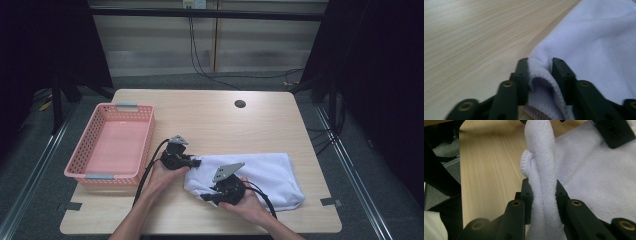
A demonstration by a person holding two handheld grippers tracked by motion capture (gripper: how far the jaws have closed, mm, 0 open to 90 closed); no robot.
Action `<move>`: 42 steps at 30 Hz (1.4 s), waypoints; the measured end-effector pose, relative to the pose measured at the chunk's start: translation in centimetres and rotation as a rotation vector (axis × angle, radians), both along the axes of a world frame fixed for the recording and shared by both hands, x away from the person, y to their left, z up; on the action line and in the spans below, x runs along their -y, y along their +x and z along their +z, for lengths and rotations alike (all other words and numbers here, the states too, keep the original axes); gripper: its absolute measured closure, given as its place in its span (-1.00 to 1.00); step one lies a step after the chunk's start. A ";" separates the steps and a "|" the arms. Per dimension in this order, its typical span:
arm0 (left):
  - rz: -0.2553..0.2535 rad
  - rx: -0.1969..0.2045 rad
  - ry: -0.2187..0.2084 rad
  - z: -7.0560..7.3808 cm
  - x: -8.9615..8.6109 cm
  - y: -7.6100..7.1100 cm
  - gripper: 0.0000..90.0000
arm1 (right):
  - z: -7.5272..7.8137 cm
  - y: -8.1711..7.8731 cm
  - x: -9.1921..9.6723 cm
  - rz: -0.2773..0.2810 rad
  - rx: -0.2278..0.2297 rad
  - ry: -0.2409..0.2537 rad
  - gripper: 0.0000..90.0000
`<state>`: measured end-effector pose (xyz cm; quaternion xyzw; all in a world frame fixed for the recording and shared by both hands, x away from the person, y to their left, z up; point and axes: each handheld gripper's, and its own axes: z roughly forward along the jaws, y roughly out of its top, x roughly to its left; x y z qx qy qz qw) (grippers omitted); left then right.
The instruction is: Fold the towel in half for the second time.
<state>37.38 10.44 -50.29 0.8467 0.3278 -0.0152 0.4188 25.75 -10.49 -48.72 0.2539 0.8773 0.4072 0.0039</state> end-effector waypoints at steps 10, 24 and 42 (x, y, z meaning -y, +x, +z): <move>0.052 -0.018 -0.156 2.9 -2.1 0.0 0.82 | 2.1 -0.2 -0.2 -0.018 0.047 0.060 0.70; 0.091 0.043 -0.158 8.1 -4.8 -1.0 0.81 | 5.3 0.1 -3.5 0.033 0.087 0.144 0.70; 0.070 0.073 -0.117 9.6 -3.1 -0.7 0.81 | 6.4 -0.5 -4.0 0.009 0.131 0.212 0.69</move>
